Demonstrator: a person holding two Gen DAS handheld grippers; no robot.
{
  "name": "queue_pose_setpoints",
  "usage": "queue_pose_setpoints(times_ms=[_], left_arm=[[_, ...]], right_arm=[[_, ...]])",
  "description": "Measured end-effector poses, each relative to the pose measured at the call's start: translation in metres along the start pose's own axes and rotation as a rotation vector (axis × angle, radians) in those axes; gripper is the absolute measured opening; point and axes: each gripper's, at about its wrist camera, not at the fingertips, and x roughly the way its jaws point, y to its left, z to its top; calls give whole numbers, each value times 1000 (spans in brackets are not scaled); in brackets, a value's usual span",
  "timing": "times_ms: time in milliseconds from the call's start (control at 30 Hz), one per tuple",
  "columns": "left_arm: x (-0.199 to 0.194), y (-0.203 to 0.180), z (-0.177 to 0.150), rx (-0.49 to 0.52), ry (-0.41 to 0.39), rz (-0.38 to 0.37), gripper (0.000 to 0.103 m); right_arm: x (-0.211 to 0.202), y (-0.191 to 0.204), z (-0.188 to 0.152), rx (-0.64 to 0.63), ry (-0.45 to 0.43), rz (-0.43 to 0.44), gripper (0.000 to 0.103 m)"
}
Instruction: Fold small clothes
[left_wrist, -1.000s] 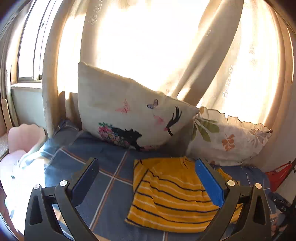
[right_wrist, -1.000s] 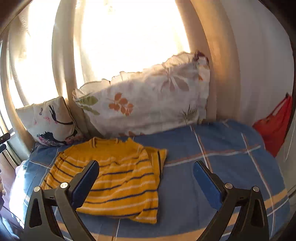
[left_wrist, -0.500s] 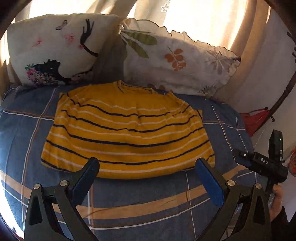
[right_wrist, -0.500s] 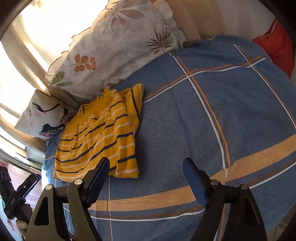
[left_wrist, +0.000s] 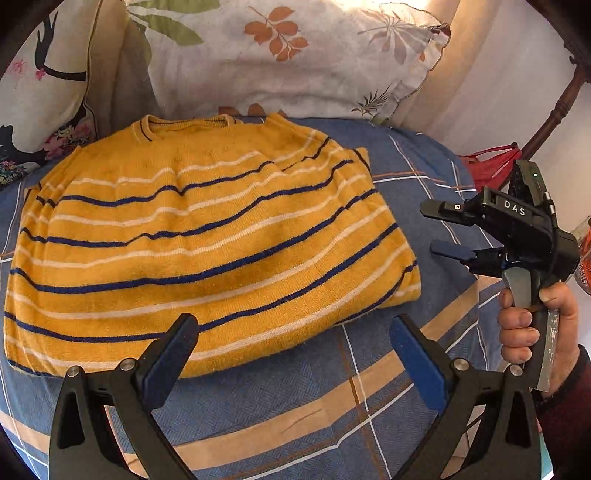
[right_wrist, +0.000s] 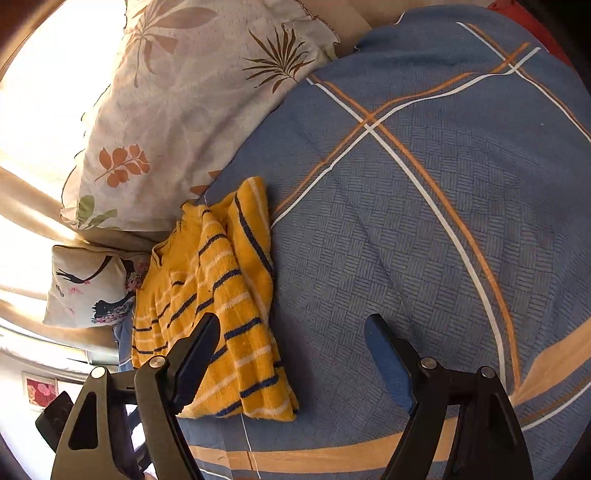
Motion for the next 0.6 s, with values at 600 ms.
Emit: queue_pose_setpoints(times_ms=[600], left_arm=[[50,-74,6,-175,134,236,103]], right_arm=[[73,29,79,-318,256,127,85]])
